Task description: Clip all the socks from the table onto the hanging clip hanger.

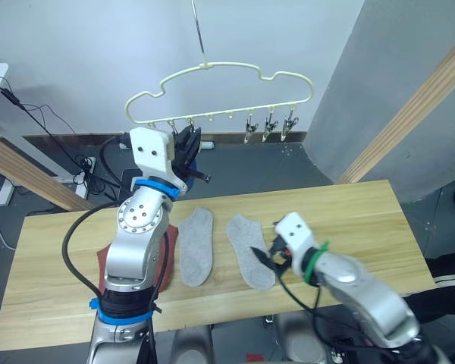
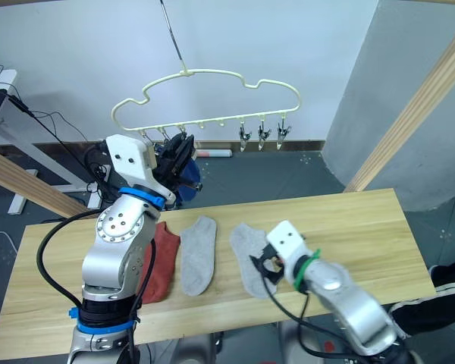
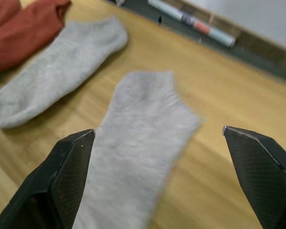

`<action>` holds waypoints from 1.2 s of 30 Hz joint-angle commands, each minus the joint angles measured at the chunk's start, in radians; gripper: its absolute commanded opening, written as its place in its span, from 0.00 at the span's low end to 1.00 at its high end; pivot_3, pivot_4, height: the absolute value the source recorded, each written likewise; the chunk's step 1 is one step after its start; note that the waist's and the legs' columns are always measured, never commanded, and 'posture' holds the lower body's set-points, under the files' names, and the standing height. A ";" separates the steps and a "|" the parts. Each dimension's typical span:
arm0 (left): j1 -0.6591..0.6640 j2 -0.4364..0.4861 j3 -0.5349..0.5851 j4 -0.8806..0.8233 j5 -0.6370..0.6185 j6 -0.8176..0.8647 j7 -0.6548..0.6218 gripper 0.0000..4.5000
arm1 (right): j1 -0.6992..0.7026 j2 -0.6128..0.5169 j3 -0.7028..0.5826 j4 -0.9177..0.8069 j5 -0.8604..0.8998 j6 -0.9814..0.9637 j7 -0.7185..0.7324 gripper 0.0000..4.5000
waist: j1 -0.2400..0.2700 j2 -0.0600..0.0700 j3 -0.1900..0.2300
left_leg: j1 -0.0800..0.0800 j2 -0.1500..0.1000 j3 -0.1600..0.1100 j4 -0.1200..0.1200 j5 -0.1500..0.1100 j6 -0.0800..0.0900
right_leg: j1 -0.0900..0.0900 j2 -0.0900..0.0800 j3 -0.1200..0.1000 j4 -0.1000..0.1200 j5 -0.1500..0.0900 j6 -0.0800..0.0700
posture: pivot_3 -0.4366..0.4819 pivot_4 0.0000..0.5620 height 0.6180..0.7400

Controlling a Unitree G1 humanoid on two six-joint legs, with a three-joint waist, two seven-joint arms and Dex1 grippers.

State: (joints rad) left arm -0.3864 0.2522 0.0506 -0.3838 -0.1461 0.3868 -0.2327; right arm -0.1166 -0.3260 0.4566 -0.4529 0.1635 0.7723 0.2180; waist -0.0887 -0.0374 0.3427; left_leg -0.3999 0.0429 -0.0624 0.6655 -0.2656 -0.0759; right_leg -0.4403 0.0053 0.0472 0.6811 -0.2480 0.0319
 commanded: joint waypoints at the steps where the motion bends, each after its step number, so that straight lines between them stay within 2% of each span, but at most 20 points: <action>1: -0.014 0.017 0.014 -0.061 -0.033 0.007 -0.024 0.03 | -0.014 0.103 0.024 0.107 -0.072 -0.021 -0.091 1.00 | 0.001 0.000 0.000 | 0.000 0.000 0.000 0.000 0.000 0.000 | 0.000 0.000 0.000 0.000 0.000 -0.001 | 0.30 0.57 1.00; 3: -0.018 0.021 0.017 -0.059 -0.035 0.012 -0.025 0.03 | -0.014 0.178 0.009 0.171 -0.088 -0.029 -0.130 1.00 | 0.002 0.000 0.000 | 0.000 0.000 0.000 0.000 0.000 0.000 | 0.000 -0.001 0.000 0.000 0.001 -0.001 | 0.31 0.57 1.00; 7: -0.021 0.029 0.016 -0.058 -0.041 0.020 -0.027 0.03 | -0.025 0.247 0.010 0.257 -0.126 -0.067 -0.151 1.00 | 0.004 0.000 0.000 | 0.000 0.000 0.000 0.000 0.000 0.000 | 0.000 -0.001 0.000 -0.001 0.002 -0.003 | 0.32 0.57 1.00; 13: -0.012 0.037 0.016 -0.061 -0.049 0.023 -0.033 0.03 | -0.032 0.275 0.033 0.359 -0.169 -0.103 -0.123 1.00 | 0.002 0.000 0.000 | 0.000 0.000 0.000 0.000 0.000 0.000 | 0.000 0.000 0.000 -0.001 0.002 -0.003 | 0.32 0.57 1.00; 16: -0.011 0.039 0.018 -0.059 -0.055 0.023 -0.037 0.03 | -0.026 0.275 0.029 0.388 -0.188 -0.123 -0.119 0.87 | 0.003 0.000 0.000 | 0.000 0.000 0.000 0.000 0.000 0.000 | 0.000 0.000 0.000 -0.001 0.002 -0.003 | 0.33 0.56 1.00; 27: -0.020 0.075 0.058 -0.029 -0.115 0.030 -0.092 0.03 | 0.026 0.241 -0.006 0.363 -0.216 -0.133 -0.075 0.01 | 0.003 -0.002 -0.002 | 0.000 0.001 0.000 -0.001 0.000 0.000 | 0.000 0.001 0.000 -0.001 0.002 -0.003 | 0.32 0.54 1.00; 31: -0.036 0.088 0.092 -0.033 -0.221 0.093 -0.146 0.03 | 0.037 0.211 -0.017 0.295 -0.224 -0.149 -0.045 0.00 | 0.005 -0.002 -0.002 | 0.000 0.001 0.000 0.000 0.000 0.000 | 0.000 0.000 0.000 -0.001 0.000 0.000 | 0.32 0.54 1.00; 36: -0.070 0.113 0.137 -0.036 -0.322 0.148 -0.181 0.03 | -0.009 0.185 -0.072 0.107 -0.138 -0.179 0.069 0.00 | 0.004 -0.002 -0.002 | 0.000 0.000 0.000 0.000 0.000 0.000 | 0.000 0.000 0.000 -0.001 0.000 0.000 | 0.31 0.54 1.00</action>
State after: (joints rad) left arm -0.4262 0.3596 0.1647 -0.3822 -0.4196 0.5353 -0.3974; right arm -0.1021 -0.1521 0.4028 -0.2487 -0.0186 0.6173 0.2438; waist -0.0846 -0.0393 0.3404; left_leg -0.4004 0.0435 -0.0625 0.6652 -0.2656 -0.0761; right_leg -0.4408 0.0058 0.0471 0.6805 -0.2478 0.0318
